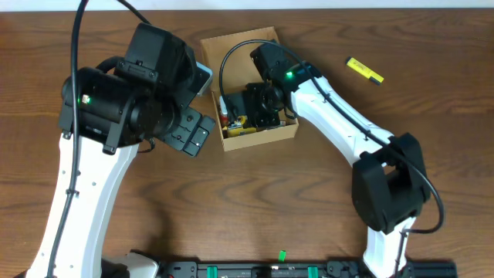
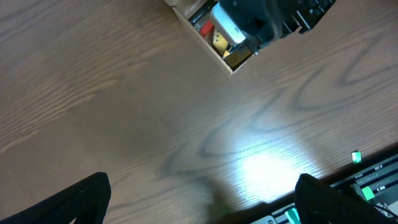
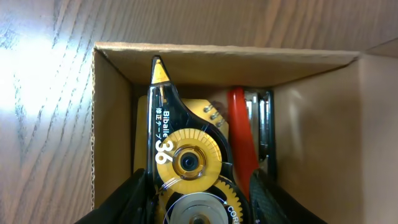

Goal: Pack container
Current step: 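Carry the correction tape left and lower it into the box, then release the correction tape and move the right gripper to the highlighter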

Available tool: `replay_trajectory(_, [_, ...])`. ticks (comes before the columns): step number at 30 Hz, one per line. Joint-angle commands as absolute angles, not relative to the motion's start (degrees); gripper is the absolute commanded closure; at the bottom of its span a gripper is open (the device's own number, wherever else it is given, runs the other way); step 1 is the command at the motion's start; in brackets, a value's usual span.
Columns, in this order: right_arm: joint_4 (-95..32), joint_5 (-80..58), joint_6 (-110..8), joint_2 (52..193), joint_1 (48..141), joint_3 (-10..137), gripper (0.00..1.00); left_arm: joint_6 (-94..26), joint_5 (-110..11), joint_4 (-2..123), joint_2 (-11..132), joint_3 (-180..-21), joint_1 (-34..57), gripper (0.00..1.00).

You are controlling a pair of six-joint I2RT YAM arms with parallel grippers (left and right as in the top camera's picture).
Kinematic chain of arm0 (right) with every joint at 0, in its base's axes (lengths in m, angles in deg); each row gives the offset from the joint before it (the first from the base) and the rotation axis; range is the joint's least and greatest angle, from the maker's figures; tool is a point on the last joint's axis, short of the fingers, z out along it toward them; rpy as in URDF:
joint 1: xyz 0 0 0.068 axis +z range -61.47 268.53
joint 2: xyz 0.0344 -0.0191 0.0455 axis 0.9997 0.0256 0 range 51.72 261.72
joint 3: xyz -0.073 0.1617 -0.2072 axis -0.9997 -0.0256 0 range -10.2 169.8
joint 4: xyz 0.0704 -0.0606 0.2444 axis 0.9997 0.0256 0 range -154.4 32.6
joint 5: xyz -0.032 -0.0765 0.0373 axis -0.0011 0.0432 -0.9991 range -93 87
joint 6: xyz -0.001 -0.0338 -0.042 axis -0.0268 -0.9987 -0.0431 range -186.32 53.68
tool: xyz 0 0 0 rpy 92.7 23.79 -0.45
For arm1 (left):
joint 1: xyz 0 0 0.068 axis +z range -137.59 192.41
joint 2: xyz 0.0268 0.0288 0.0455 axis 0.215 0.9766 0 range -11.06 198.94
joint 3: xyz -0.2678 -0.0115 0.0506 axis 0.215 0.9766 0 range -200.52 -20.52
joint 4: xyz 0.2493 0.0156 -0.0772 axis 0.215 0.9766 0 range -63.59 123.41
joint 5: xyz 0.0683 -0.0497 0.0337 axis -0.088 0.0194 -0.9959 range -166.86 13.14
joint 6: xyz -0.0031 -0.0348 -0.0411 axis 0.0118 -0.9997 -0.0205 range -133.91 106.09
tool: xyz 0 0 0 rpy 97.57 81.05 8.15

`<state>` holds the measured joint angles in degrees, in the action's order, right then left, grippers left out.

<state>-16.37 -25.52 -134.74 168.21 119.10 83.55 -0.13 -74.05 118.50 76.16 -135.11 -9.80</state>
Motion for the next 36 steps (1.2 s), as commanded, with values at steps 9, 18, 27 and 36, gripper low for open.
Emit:
replay_trajectory(9, [-16.5, -27.4, -135.8, 169.1, 119.5, 83.1, 0.95, 0.3, -74.3, 119.9, 75.6, -136.0, -9.7, 0.05])
replay_trajectory(18, [-16.5, -27.4, -135.6, 169.1, 119.4, 83.1, 0.57, 0.3, -74.3, 119.9, 75.6, -136.0, -9.7, 0.05])
replay_trajectory(27, [-16.4, -27.4, -135.6, 169.1, 119.2, 83.1, 0.46, 0.3, -74.3, 119.9, 75.6, -136.0, -9.7, 0.05])
replay_trajectory(36, [-16.5, -27.4, -135.6, 169.1, 118.9, 83.1, 0.42, 0.3, -74.3, 119.9, 75.6, -136.0, -9.7, 0.05])
